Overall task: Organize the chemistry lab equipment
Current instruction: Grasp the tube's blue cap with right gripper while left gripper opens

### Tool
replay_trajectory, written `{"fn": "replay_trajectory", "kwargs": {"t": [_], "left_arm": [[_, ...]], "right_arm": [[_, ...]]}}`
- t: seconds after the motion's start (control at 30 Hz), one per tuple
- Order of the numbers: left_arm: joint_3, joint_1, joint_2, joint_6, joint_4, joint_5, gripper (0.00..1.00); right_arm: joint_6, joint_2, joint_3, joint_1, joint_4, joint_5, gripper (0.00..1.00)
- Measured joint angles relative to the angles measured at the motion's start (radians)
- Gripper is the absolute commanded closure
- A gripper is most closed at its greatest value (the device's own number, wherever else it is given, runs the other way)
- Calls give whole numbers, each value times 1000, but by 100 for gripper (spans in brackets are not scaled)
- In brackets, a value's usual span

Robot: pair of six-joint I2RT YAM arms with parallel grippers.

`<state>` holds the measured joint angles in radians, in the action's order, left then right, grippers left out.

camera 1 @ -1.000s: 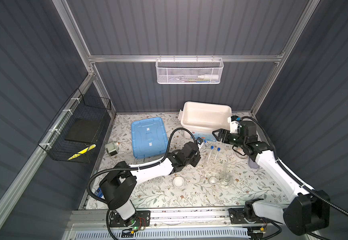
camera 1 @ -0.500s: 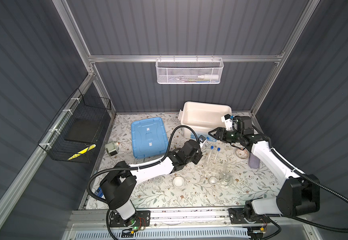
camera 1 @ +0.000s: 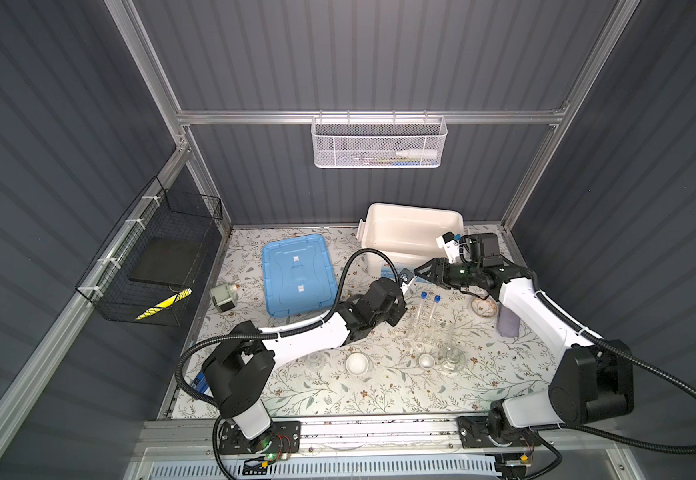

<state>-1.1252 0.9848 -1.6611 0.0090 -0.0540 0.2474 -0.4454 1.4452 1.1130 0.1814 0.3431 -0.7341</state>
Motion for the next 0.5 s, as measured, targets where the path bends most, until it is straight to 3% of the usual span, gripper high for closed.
{"fn": "replay_trajectory", "kwargs": {"t": [0.5], "left_arm": [[-2, 0, 0, 0, -12, -1, 80]], "right_arm": [[-11, 35, 0, 9, -4, -27, 63]]}}
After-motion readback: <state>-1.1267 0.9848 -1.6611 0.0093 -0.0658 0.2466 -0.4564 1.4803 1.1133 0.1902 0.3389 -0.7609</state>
